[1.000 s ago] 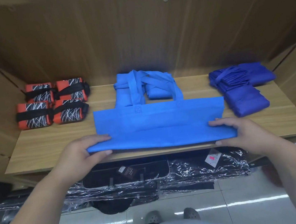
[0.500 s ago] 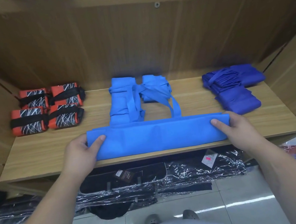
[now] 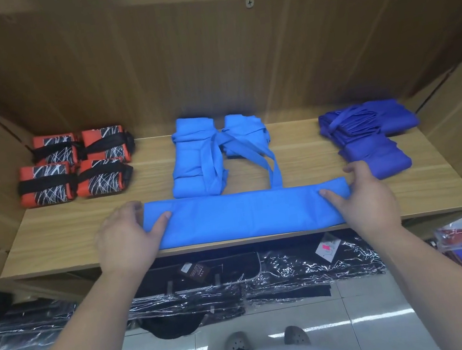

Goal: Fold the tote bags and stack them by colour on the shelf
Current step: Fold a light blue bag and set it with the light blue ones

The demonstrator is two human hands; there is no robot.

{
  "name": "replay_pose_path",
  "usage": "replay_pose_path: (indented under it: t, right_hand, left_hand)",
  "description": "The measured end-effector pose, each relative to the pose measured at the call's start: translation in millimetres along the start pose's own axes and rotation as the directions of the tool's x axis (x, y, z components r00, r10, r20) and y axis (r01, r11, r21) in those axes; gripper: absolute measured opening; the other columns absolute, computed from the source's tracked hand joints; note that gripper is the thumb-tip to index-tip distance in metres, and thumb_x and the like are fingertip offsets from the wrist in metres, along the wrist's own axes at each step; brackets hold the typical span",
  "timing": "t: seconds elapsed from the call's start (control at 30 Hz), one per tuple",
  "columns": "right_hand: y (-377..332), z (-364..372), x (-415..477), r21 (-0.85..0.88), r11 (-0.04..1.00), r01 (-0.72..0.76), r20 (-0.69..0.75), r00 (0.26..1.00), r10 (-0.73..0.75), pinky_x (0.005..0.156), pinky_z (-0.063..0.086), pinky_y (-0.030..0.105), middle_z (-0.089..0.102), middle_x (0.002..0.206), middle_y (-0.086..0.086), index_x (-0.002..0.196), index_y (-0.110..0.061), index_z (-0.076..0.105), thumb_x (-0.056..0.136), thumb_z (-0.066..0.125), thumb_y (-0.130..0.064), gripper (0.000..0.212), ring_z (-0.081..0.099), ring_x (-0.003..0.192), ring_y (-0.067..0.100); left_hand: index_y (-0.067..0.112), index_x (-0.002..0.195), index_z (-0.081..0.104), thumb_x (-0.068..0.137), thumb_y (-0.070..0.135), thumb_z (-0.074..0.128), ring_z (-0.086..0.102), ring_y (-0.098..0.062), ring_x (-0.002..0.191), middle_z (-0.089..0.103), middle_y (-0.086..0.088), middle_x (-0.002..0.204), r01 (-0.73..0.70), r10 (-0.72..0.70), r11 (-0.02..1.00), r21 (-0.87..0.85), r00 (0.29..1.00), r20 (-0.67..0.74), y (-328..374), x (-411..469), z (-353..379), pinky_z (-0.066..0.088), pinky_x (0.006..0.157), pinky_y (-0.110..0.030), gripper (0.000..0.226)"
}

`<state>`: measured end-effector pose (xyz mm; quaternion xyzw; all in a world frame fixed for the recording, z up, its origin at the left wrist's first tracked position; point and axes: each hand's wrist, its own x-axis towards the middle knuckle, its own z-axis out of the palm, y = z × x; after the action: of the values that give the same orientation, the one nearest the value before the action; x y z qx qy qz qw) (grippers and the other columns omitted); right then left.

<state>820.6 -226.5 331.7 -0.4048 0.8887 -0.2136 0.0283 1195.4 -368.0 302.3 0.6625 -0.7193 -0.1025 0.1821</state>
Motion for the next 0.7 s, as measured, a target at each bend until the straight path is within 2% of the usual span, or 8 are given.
replay_pose_path:
  t: [0.1,0.17,0.23,0.3,0.37,0.4,0.57,0.7]
  right_hand:
    - [-8.1,8.0,-3.5,-0.212,0.911,0.353,-0.15,0.91,-0.387,0.075,0.044,0.046,0.058,0.105,0.011,0.114,-0.02,0.064,0.072,0.084,-0.017,0.047,0.057,0.091,0.038]
    - [-20.7,16.6,-8.1,-0.191,0.777,0.6,-0.084,0.779,-0.622,0.081,0.041,0.045,0.061,0.112,0.007,0.111,-0.024,0.066,0.076,0.07,-0.007,0.039,0.058,0.099,0.037]
    - [-34.1,24.8,-15.2,-0.041,0.632,0.774,0.083,0.633,-0.77,0.098,0.041,0.045,0.061,0.132,0.001,0.121,-0.029,0.065,0.09,0.054,-0.017,0.035,0.057,0.121,0.034]
    - [-47.7,30.4,-22.4,0.09,0.573,0.814,0.316,0.522,-0.792,0.12,0.023,0.044,0.044,0.156,-0.008,0.139,-0.036,0.055,0.103,0.038,-0.039,0.04,0.035,0.148,0.022]
    - [-58.3,36.6,-27.5,0.091,0.566,0.819,0.489,0.459,-0.742,0.126,-0.002,0.041,0.018,0.165,-0.018,0.152,-0.043,0.036,0.102,0.018,-0.062,0.057,0.006,0.155,0.01]
    - [-61.0,40.3,-28.6,0.074,0.565,0.821,0.54,0.444,-0.715,0.125,-0.007,0.042,0.01,0.165,-0.022,0.155,-0.045,0.026,0.098,0.01,-0.069,0.064,-0.003,0.155,0.008]
    - [-57.9,47.0,-33.0,0.037,0.585,0.81,0.619,0.441,-0.65,0.125,-0.012,0.044,-0.011,0.164,-0.028,0.156,-0.051,0.001,0.092,0.009,-0.074,0.069,-0.022,0.151,0.004]
    - [-56.0,45.5,-34.5,0.035,0.577,0.816,0.621,0.435,-0.652,0.123,-0.015,0.043,-0.014,0.163,-0.03,0.155,-0.053,-0.003,0.093,0.008,-0.075,0.067,-0.025,0.15,0.003]
  left_hand:
    - [0.005,0.107,0.068,0.085,0.053,0.071,0.058,-0.039,0.09,0.057,-0.014,0.098,-0.06,0.06,0.998,0.02,0.998,0.0,-0.9,2.3,2.2,0.051,0.077,-0.046,0.052]
    - [0.005,0.1,0.067,0.085,0.052,0.071,0.057,-0.039,0.089,0.055,-0.013,0.096,-0.066,0.065,0.997,0.036,0.998,0.016,0.7,4.9,2.7,0.05,0.075,-0.046,0.049]
    - [0.005,0.095,0.066,0.084,0.052,0.072,0.057,-0.039,0.089,0.056,-0.013,0.095,-0.07,0.069,0.996,0.054,0.997,0.025,2.4,6.5,3.2,0.049,0.074,-0.045,0.048]
    - [0.006,0.09,0.064,0.084,0.053,0.071,0.056,-0.039,0.089,0.056,-0.013,0.093,-0.078,0.076,0.995,0.064,0.997,0.029,3.9,8.1,2.4,0.049,0.074,-0.045,0.048]
    - [0.009,0.081,0.058,0.084,0.055,0.07,0.056,-0.038,0.087,0.055,-0.013,0.087,-0.084,0.081,0.994,0.075,0.996,0.042,6.1,9.0,0.5,0.048,0.072,-0.045,0.047]
    - [0.011,0.076,0.053,0.085,0.054,0.07,0.056,-0.038,0.084,0.053,-0.011,0.083,-0.087,0.083,0.993,0.078,0.995,0.051,8.0,9.0,-1.1,0.047,0.07,-0.043,0.047]
    - [0.009,0.075,0.049,0.089,0.043,0.07,0.055,-0.038,0.077,0.055,-0.017,0.078,-0.098,0.096,0.995,0.034,0.993,0.063,13.2,-8.4,-4.5,0.04,0.066,-0.041,0.042]
    - [0.01,0.09,0.051,0.09,0.037,0.071,0.056,-0.034,0.078,0.06,-0.008,0.083,0.048,-0.027,0.969,-0.243,0.996,0.086,19.8,-31.9,-12.0,0.044,0.068,-0.042,0.033]
